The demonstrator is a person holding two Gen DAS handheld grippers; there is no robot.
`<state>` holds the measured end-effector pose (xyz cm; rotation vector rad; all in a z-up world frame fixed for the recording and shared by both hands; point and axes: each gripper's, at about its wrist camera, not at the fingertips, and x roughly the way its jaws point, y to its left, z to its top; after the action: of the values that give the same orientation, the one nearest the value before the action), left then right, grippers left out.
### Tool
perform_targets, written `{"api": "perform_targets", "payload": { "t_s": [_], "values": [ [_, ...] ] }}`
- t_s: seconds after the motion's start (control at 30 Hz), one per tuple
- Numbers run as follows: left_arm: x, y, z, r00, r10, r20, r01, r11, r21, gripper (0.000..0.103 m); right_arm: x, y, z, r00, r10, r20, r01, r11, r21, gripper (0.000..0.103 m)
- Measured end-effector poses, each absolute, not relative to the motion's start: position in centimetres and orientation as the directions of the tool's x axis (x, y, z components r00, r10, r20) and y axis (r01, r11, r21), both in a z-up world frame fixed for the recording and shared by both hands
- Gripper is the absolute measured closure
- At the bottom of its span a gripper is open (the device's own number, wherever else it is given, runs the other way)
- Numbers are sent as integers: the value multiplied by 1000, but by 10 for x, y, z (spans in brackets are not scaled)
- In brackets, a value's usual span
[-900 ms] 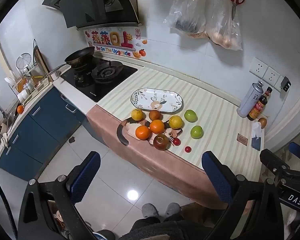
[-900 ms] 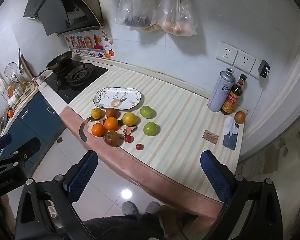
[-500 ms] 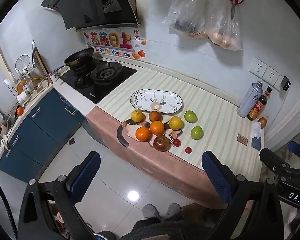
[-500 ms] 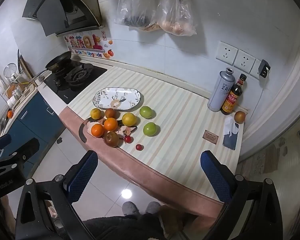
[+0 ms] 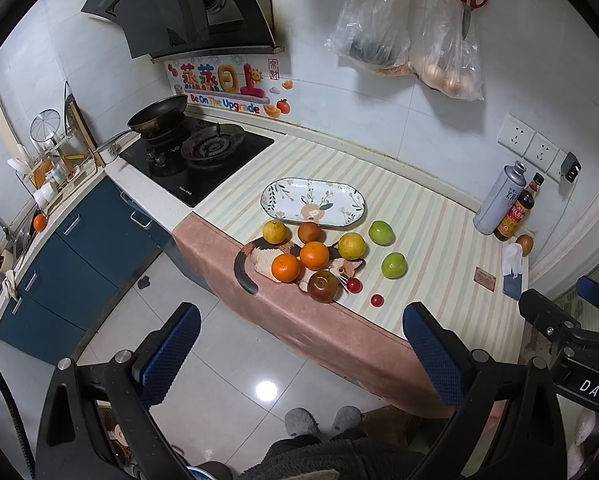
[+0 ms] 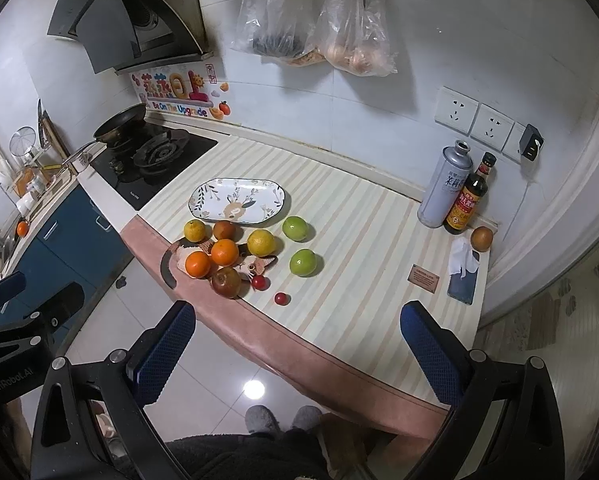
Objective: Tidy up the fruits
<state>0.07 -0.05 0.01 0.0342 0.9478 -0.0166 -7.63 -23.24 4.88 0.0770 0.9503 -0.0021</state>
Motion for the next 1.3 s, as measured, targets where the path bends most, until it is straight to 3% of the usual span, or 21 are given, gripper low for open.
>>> {"api": "perform_targets", "payload": {
  "t_s": [1.3],
  "values": [
    [4,1,12,596,-5,-803,27,1000,14,0,-82,-228,57,600,42,-799,31,997,76,0]
  ]
}}
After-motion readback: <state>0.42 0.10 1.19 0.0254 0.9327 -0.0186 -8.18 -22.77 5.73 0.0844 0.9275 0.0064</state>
